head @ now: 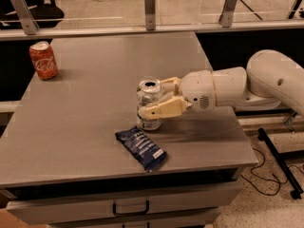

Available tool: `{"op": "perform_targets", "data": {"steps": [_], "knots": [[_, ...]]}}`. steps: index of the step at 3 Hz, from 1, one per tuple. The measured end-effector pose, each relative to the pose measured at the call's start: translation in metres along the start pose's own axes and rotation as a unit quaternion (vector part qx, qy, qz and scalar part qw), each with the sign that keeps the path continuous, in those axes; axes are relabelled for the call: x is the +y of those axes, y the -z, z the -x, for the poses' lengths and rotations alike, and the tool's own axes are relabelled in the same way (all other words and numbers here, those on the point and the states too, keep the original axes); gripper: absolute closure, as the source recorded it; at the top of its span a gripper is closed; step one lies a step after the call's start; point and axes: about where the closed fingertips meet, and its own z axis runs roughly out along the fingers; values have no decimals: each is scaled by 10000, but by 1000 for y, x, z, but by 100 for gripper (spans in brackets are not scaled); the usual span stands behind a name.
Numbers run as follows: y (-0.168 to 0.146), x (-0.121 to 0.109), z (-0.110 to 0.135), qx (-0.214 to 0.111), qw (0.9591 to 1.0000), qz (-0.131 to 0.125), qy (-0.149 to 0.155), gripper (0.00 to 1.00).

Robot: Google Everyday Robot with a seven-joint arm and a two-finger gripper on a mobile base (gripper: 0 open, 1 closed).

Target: Move 7up can near rxbar blueberry

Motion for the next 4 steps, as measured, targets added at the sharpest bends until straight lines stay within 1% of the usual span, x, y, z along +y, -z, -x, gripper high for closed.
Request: {"op": "perform_targets", "data": {"steps": [1, 2, 3, 4], "knots": [[3, 2, -2, 16, 10000, -6, 27, 0], [20, -8, 10, 218, 9994, -161, 227, 0], [54, -30, 43, 658, 9943, -551, 639, 0], [100, -58, 96, 1060, 9794, -1192, 1242, 0]]}}
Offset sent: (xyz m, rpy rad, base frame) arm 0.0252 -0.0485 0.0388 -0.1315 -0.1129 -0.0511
